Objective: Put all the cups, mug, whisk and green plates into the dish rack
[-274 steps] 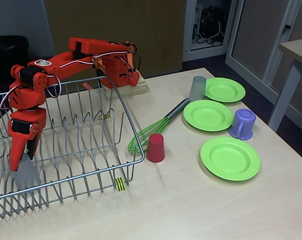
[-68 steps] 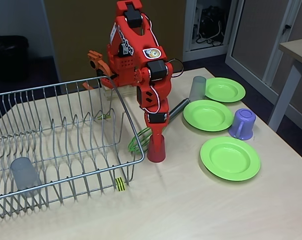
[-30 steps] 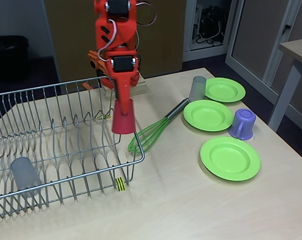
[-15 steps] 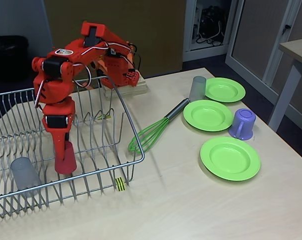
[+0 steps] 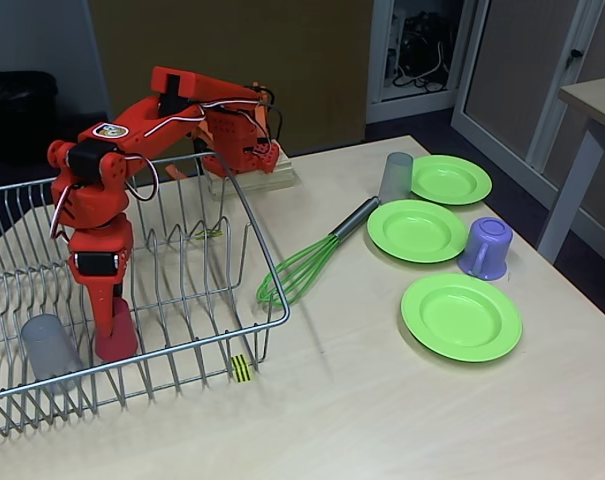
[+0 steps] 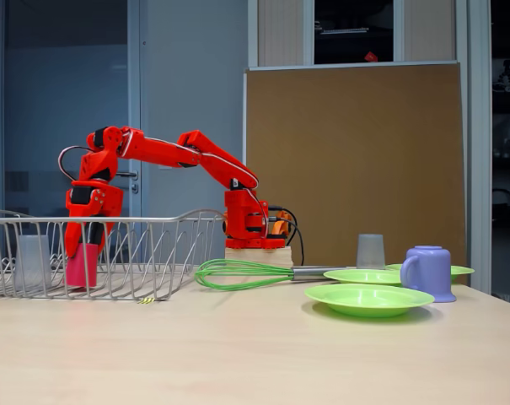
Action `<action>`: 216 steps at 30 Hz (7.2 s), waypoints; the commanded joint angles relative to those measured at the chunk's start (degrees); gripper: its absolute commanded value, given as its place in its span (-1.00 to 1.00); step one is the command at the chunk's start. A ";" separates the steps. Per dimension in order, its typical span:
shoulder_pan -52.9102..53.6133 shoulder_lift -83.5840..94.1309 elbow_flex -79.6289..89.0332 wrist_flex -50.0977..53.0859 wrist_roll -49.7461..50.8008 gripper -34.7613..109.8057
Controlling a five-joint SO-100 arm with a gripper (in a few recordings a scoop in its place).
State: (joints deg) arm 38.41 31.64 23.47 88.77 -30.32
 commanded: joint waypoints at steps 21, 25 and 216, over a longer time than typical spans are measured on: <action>2.37 0.62 -4.92 1.93 1.67 -0.05; 2.37 2.29 -5.01 3.08 2.02 -0.03; -7.47 17.31 24.79 -4.13 -8.00 -0.15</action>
State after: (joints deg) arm 29.71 48.25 48.60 84.73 -37.44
